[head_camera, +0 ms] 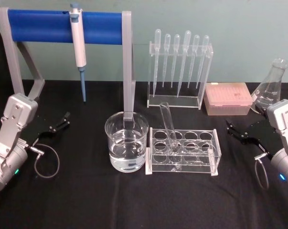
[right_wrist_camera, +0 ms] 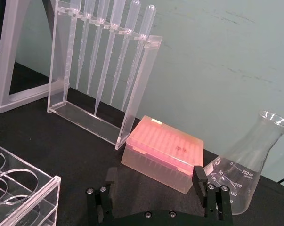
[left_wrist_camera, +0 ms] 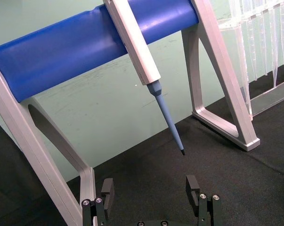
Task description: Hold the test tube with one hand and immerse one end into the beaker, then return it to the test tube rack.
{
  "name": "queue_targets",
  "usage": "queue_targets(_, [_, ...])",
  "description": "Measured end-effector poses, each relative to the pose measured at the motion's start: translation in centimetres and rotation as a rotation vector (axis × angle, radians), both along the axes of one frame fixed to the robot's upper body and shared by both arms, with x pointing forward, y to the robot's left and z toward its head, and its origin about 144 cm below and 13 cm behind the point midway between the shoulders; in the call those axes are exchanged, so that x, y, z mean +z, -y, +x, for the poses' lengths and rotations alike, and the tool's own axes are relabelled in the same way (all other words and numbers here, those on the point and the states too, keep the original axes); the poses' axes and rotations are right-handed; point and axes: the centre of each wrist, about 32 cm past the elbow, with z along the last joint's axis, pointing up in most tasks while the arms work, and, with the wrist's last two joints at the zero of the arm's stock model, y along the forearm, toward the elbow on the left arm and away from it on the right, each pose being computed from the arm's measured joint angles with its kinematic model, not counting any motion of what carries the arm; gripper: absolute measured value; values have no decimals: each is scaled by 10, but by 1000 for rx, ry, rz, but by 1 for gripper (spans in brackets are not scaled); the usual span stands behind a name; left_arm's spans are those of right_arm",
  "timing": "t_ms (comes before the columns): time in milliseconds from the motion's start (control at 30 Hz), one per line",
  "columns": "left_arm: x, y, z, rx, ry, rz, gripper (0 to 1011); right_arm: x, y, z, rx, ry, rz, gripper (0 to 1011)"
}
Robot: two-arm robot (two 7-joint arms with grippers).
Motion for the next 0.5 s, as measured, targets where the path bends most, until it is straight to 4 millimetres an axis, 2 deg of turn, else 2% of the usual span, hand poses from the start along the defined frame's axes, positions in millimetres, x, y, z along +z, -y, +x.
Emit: queue_targets(500, [0, 0, 0, 0, 0, 0, 1000, 0, 0, 0, 0, 0, 0, 1002])
